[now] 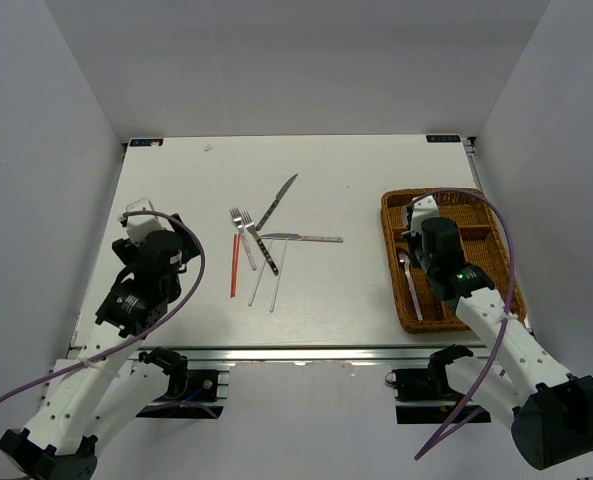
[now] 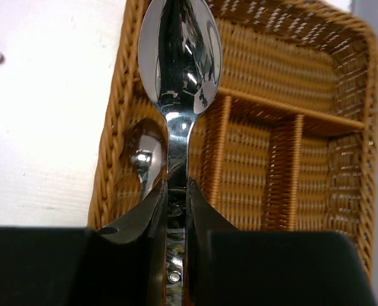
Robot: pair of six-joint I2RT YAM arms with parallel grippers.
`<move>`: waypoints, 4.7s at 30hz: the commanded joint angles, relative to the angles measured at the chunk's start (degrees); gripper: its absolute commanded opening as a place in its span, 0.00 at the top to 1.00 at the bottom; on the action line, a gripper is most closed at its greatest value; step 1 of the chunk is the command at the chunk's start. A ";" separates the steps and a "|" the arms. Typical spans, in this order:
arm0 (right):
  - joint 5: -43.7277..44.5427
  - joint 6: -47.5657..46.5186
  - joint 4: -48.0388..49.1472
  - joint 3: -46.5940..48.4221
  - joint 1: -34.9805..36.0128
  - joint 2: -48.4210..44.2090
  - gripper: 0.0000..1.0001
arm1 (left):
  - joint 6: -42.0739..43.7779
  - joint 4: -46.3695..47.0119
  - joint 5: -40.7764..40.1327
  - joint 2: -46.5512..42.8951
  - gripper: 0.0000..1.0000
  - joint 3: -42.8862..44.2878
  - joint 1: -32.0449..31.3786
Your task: Sort the eating utensils into containers
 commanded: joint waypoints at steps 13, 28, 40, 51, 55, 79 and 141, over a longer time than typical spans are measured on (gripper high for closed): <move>-0.81 4.77 -1.92 1.08 -0.43 -2.12 0.45 | 0.33 0.30 0.30 -0.68 0.02 -0.31 0.11; -7.76 24.28 -12.73 23.65 5.51 13.50 0.11 | 0.24 0.03 -0.22 0.73 0.02 -0.23 0.11; -33.06 10.42 5.05 24.88 12.57 26.42 0.11 | -0.11 -0.49 -1.45 1.43 0.02 -0.14 0.20; -34.11 -24.30 -7.63 43.68 14.59 50.15 0.22 | -0.03 -0.41 -1.28 1.70 0.02 -0.05 0.20; -37.45 -28.97 -14.13 52.05 14.59 58.06 0.31 | 0.06 -0.41 -1.10 1.70 0.02 -0.05 0.20; -29.38 -31.17 -8.70 46.62 14.77 69.06 0.69 | 0.41 0.12 0.22 1.43 0.02 -0.23 0.20; 9.48 90.29 7.21 19.72 -16.43 38.30 0.84 | 0.50 0.30 0.74 0.47 0.02 -0.31 0.20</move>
